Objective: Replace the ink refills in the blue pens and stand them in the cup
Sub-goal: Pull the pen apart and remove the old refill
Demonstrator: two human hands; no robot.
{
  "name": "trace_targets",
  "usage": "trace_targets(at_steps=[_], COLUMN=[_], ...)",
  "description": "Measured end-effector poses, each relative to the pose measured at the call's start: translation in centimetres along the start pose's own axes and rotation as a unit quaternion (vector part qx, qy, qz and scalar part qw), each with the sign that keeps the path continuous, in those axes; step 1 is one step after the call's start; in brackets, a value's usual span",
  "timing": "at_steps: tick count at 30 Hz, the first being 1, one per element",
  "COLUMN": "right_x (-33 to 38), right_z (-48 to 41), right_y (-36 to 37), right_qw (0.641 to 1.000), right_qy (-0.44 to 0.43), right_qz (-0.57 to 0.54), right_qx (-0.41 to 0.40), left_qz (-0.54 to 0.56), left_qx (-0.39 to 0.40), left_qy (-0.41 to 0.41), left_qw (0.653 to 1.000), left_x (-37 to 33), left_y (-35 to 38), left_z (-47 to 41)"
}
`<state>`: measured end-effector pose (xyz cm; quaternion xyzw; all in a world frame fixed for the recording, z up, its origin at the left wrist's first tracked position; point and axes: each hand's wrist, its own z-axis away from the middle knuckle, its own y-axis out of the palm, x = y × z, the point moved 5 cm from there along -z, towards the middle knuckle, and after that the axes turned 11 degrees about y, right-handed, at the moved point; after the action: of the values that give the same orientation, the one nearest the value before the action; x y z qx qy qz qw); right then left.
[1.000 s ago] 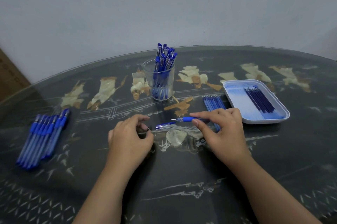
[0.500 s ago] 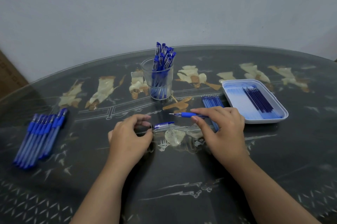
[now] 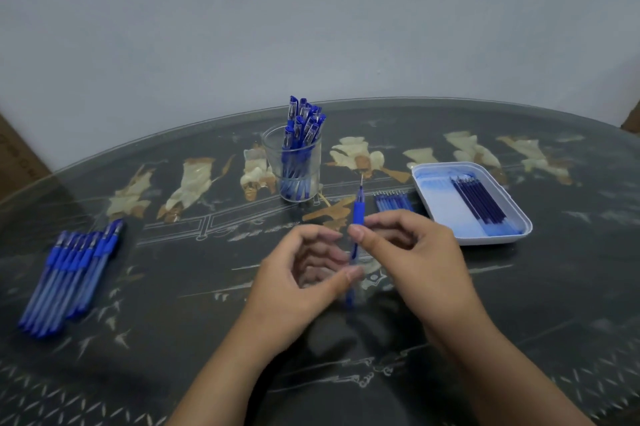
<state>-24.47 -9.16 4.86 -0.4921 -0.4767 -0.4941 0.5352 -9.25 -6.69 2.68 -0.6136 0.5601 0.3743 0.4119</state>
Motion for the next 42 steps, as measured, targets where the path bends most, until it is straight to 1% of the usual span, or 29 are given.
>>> trace_targets(at_steps=[2, 5, 10, 13, 16, 18, 19, 21, 23, 25, 28, 30, 34, 37, 39, 41, 42], right_x=[-0.4, -0.5, 0.4, 0.5, 0.2, 0.4, 0.7, 1.0, 1.1, 1.1, 0.9, 0.8, 1.1, 2.8, 4.6, 6.1, 6.5], right_z=[-0.1, -0.1, -0.4, -0.5, -0.9, -1.1, -1.1, -1.0, -0.9, -0.8, -0.8, -0.9, -1.3, -2.1, -3.5, -4.9, -5.6], right_y=[0.1, 0.1, -1.1, -1.4, -2.0, -2.6, -2.8, -2.8, -2.6, -2.5, -2.7, -2.8, -2.3, -2.5, -3.7, -5.0, -5.3], right_qw=[0.999, 0.998, 0.994, 0.992, 0.978, 0.963, 0.960, 0.960, 0.964, 0.966, 0.957, 0.955, 0.962, 0.960, 0.951, 0.945, 0.951], right_qy=[0.027, 0.049, 0.021, 0.032, 0.057, 0.057, 0.053, 0.044, 0.028, 0.004, -0.022, -0.026, -0.028, -0.045, -0.067, -0.078, -0.073], right_qz=[-0.019, -0.031, -0.102, -0.121, -0.201, -0.262, -0.274, -0.276, -0.266, -0.259, -0.283, -0.288, -0.262, -0.259, -0.278, -0.289, -0.270], right_qx=[0.018, 0.031, 0.014, 0.021, 0.007, -0.002, 0.002, 0.016, 0.012, -0.014, -0.053, -0.067, -0.077, -0.093, -0.117, -0.131, -0.128], left_qz=[0.018, -0.004, -0.065, -0.094, -0.135, -0.155, -0.157, -0.158, -0.157, -0.155, -0.158, -0.158, -0.167, -0.179, -0.192, -0.183, -0.174], left_qx=[-0.009, -0.030, -0.015, -0.010, -0.004, 0.005, 0.004, -0.002, -0.005, -0.007, -0.003, -0.003, -0.012, -0.025, -0.042, -0.072, -0.088], left_qy=[-0.011, -0.008, -0.005, 0.010, 0.041, 0.057, 0.058, 0.057, 0.057, 0.058, 0.066, 0.071, 0.083, 0.100, 0.108, 0.092, 0.082], left_qw=[1.000, 1.000, 0.998, 0.995, 0.990, 0.986, 0.986, 0.986, 0.986, 0.986, 0.985, 0.985, 0.982, 0.978, 0.975, 0.976, 0.977], left_x=[0.4, 0.5, 0.0, 0.0, -0.1, -0.1, -0.1, 0.0, -0.1, -0.1, -0.3, -0.3, -0.2, -0.1, 0.0, 0.4, 0.7], left_y=[0.5, 0.2, -0.2, -0.2, -0.4, -0.4, -0.5, -0.5, -0.4, -0.4, -0.3, -0.3, -0.4, -0.7, -1.0, -1.6, -1.8], left_z=[0.0, -0.1, 0.0, 0.0, -0.1, -0.1, -0.1, -0.1, -0.1, 0.0, 0.0, 0.0, 0.0, -0.1, -0.1, -0.1, -0.1])
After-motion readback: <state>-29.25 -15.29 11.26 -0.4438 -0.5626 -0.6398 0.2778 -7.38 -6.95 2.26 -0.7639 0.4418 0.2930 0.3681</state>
